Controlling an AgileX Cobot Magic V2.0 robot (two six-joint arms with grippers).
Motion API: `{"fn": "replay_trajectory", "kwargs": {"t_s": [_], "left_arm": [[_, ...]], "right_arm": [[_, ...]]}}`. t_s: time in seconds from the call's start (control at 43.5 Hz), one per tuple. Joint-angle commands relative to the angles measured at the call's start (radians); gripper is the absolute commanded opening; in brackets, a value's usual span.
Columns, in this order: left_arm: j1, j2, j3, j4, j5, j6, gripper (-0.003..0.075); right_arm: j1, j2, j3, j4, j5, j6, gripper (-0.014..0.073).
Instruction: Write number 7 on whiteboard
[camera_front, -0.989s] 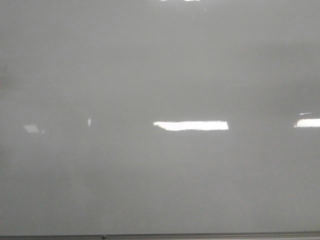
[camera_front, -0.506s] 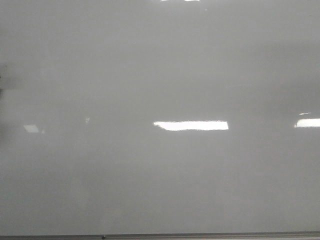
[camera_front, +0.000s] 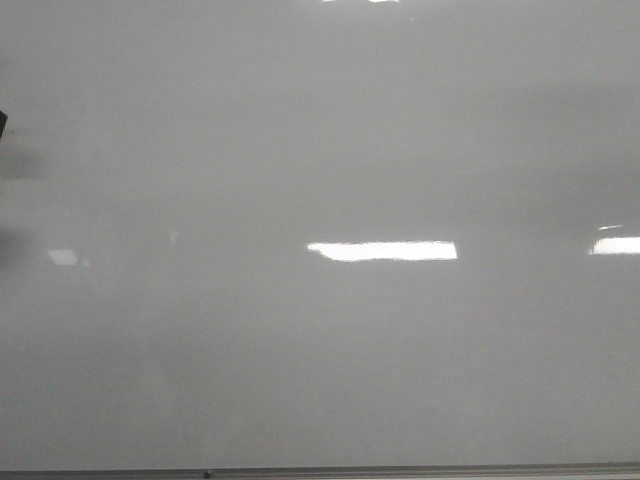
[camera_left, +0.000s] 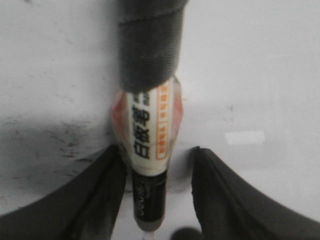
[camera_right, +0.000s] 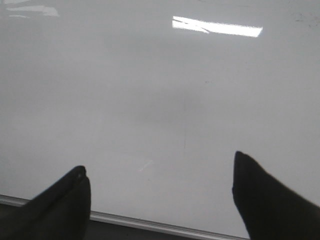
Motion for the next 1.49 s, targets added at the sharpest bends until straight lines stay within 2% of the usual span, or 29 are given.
{"fn": "replay_trajectory", "kwargs": {"t_s": [0.0, 0.276, 0.46, 0.644, 0.874, 1.012, 1.15, 1.288, 1.311, 1.357, 1.472], "left_arm": [[-0.007, -0.013, -0.030, -0.002, -0.069, 0.002, 0.0268], [-0.007, -0.015, -0.030, -0.002, -0.055, 0.002, 0.0078], [-0.007, -0.095, -0.030, -0.002, 0.042, 0.002, -0.0002], [-0.007, -0.229, -0.044, -0.002, 0.188, 0.002, -0.0021], [-0.019, -0.358, -0.180, -0.002, 0.542, 0.003, -0.0021], [-0.080, -0.377, -0.283, -0.006, 0.738, 0.128, -0.0021], [-0.166, -0.377, -0.341, -0.016, 0.851, 0.252, -0.0021], [-0.288, -0.359, -0.348, -0.083, 0.869, 0.360, -0.0021], [-0.364, -0.335, -0.348, -0.128, 0.875, 0.416, -0.0020], [-0.407, -0.319, -0.348, -0.148, 0.872, 0.452, -0.0021], [-0.520, -0.271, -0.350, -0.151, 0.842, 0.497, -0.0021]], "right_arm": [[-0.002, 0.013, -0.026, -0.012, -0.068, -0.008, 0.0603], [-0.002, 0.013, -0.026, -0.012, -0.069, -0.008, 0.0603], [-0.002, 0.013, -0.026, -0.012, -0.086, -0.008, 0.0603], [-0.002, 0.017, -0.059, -0.012, -0.041, -0.007, 0.0603], [-0.002, 0.084, -0.145, -0.012, 0.071, -0.007, 0.0588], [-0.002, 0.155, -0.165, -0.012, 0.098, -0.007, 0.0557], [-0.002, 0.226, -0.173, -0.010, 0.110, -0.007, 0.0540], [-0.002, 0.287, -0.173, 0.015, 0.107, -0.008, 0.0540], [-0.002, 0.320, -0.173, 0.024, 0.113, -0.008, 0.0540], [-0.002, 0.340, -0.173, 0.024, 0.117, -0.009, 0.0540], [-0.001, 0.378, -0.177, 0.053, 0.133, -0.045, 0.0540]]}}
